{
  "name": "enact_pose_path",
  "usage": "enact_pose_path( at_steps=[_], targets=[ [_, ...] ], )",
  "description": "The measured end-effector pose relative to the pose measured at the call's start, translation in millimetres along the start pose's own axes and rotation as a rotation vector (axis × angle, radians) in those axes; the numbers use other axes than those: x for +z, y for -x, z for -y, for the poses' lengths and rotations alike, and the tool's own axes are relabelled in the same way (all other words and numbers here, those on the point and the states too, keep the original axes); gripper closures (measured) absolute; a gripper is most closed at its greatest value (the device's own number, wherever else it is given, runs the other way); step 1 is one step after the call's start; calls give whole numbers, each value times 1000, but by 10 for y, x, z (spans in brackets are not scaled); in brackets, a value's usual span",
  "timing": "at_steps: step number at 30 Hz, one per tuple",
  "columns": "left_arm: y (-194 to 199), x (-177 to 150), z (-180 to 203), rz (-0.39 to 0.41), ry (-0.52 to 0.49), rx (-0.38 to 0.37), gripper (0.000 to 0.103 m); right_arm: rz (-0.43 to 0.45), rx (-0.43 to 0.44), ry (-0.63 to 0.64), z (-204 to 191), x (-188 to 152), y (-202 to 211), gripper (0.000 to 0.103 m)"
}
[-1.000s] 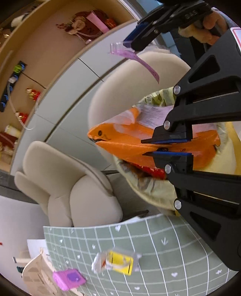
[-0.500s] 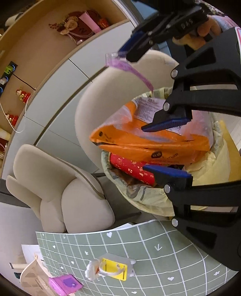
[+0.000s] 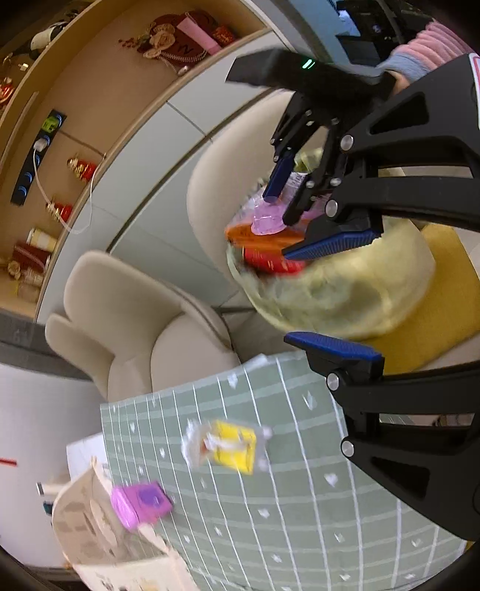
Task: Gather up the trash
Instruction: 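Open the left gripper to drop the orange snack bag into the bag, then open the right gripper to drop the pink candy into the bag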
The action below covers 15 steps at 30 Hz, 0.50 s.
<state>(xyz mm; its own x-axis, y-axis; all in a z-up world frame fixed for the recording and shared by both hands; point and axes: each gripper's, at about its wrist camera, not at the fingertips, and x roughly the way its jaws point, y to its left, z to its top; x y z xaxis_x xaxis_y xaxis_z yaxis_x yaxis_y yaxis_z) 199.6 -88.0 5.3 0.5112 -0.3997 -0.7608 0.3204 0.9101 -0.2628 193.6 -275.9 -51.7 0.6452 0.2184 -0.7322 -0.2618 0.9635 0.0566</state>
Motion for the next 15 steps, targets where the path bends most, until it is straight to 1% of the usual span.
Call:
enact_pose_path(
  at_steps=[1,4,10,13,15],
  targets=[
    [45,-60,-76,-3,14,11,65,-26,2,-5,7,-26,-61,66],
    [130,-208,-262,-19,58,21,65,-62,-5,6,-10,-68,-147,66],
    [222,-450,-517,-28,144,53,65,-108,-6,10,0,-99,-246,66],
    [268,-541,-542,-17,161,63,65,-143,5,6,0,-105,-291,66],
    [320,-584,-539,0,151,76,65,-171,15,1,3,-118,-321,66]
  ],
)
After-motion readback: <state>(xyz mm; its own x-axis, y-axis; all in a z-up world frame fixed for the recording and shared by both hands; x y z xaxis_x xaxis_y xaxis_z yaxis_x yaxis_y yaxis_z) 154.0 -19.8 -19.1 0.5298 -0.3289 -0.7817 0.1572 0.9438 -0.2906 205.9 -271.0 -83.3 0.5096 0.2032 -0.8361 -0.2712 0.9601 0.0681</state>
